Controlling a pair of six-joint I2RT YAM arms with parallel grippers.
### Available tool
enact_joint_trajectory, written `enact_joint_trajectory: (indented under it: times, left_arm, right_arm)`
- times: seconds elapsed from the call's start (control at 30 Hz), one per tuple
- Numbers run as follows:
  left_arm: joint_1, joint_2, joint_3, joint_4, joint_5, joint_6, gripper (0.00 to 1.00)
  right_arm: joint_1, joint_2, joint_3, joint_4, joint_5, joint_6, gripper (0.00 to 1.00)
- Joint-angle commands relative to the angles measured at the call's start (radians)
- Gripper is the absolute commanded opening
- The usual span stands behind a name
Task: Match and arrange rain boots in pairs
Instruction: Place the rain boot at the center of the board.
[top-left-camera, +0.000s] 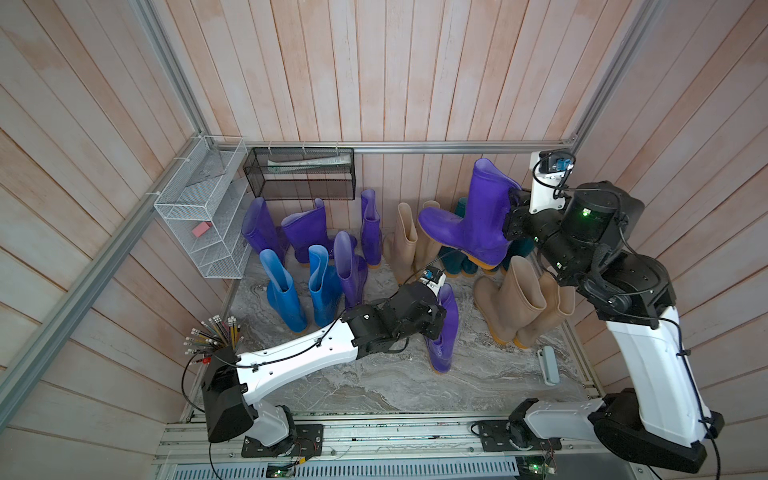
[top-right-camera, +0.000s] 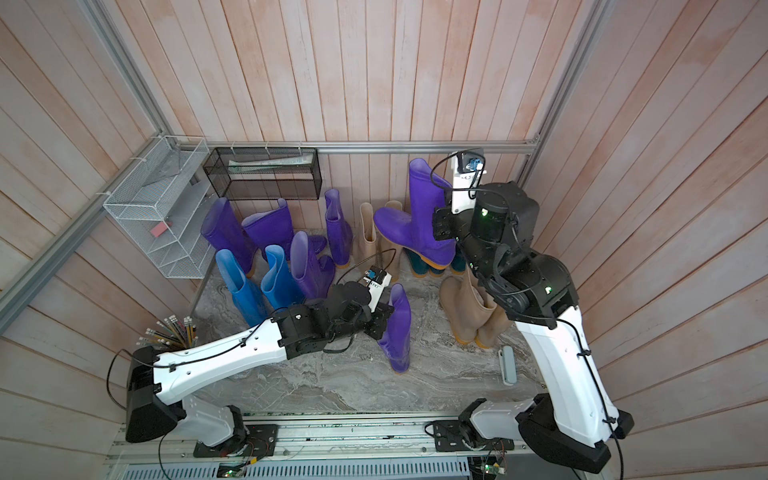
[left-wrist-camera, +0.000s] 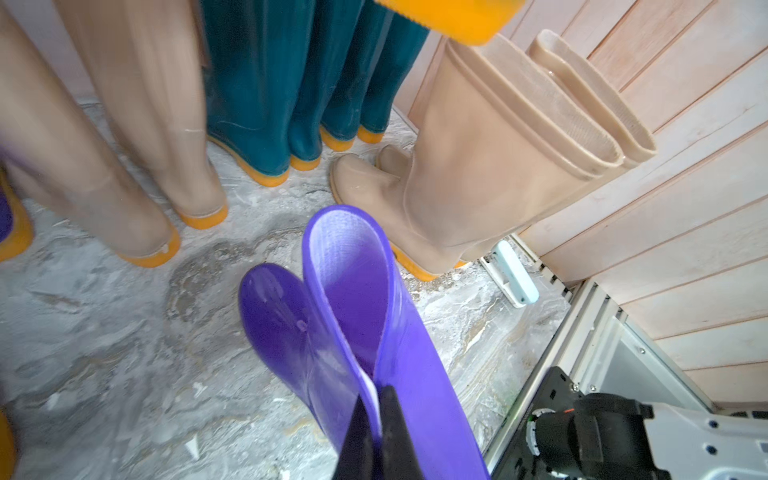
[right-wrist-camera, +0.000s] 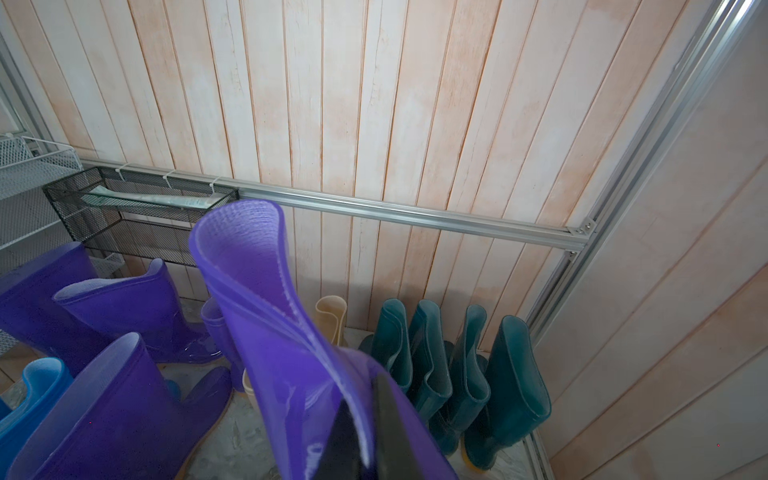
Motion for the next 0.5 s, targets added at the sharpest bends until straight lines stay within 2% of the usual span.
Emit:
enact_joint_trajectory:
  times: [0.0,0.13,0.4,0.47]
  left_arm:
    - [0.042,-0.099,0.010,0.065,-0.034,0.032,0.00]
    - [0.089,-0.124,-0.002,0.083,0.000,0.054,0.00]
    - [0.118,-0.128,-0.024,0.099,0.057,0.114,0.00]
    - [0.155,-0.124,-0.017,0.088,0.057,0.123,0.00]
  right_arm:
    - [-0.001,-0.041,0.020,0.054,0.025,0.053,0.00]
    - [-0.002,-0.049,-0.013,-0.008,0.042,0.090,0.00]
    - [0.001,-0.159,-0.231,-0.075,0.013,0.214,0.00]
    - [0.000,-0.194,-0.261,-0.091,0.008,0.244,0.00]
